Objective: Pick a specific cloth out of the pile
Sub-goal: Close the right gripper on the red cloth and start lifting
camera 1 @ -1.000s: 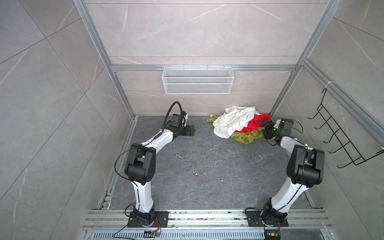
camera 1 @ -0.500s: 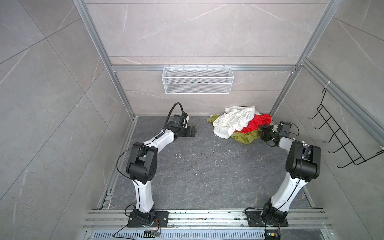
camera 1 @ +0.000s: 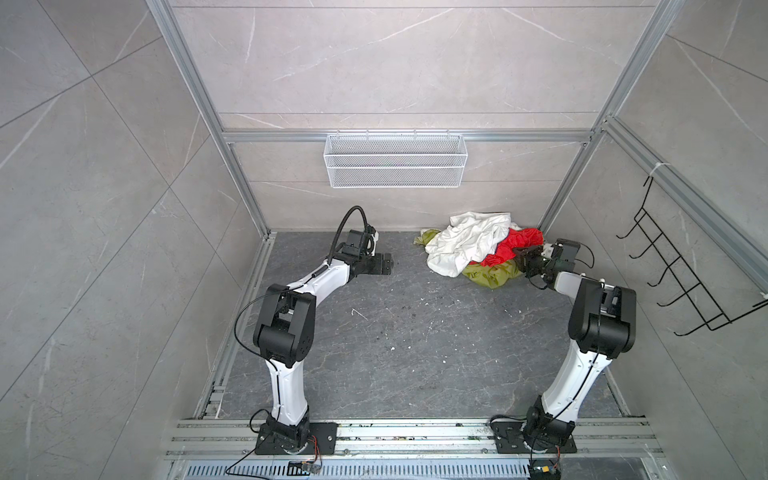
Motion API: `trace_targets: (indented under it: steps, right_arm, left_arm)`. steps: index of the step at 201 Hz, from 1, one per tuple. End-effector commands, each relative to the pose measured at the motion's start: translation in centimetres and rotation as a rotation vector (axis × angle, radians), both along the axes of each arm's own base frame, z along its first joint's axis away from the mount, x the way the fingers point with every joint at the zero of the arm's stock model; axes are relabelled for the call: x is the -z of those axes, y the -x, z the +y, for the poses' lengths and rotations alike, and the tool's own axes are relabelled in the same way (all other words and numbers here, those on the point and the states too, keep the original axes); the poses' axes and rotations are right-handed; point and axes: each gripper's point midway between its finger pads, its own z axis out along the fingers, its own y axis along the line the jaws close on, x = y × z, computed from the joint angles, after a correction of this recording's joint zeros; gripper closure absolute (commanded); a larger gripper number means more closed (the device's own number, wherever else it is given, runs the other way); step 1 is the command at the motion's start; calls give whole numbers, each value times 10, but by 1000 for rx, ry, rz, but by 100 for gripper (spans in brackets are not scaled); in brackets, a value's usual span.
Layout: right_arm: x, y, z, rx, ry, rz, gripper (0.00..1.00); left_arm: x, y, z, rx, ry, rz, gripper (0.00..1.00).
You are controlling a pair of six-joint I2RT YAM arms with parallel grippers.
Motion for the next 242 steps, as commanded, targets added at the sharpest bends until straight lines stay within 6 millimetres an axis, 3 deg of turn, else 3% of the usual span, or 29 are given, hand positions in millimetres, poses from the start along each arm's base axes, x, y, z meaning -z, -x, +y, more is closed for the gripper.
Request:
trace_targets:
  steps: [1, 68, 105, 190, 242]
  right_arm:
    - [-12, -6, 2, -32, 34, -49, 78]
    - [-39, -8, 8, -75, 78, -125, 92]
    - [-56, -12, 22, -121, 122, -172, 97]
    - [-104, 0, 46, -157, 298, -255, 100]
    - [-127, 11, 48, -150, 355, -281, 100]
  left_arm:
    - [-23, -4, -8, 13, 38, -49, 4]
    - [-23, -3, -8, 16, 39, -48, 4]
    - [-27, -4, -8, 17, 43, -55, 4]
    - [-28, -1, -8, 12, 51, -60, 4]
    - [-29, 1, -11, 13, 56, -66, 4]
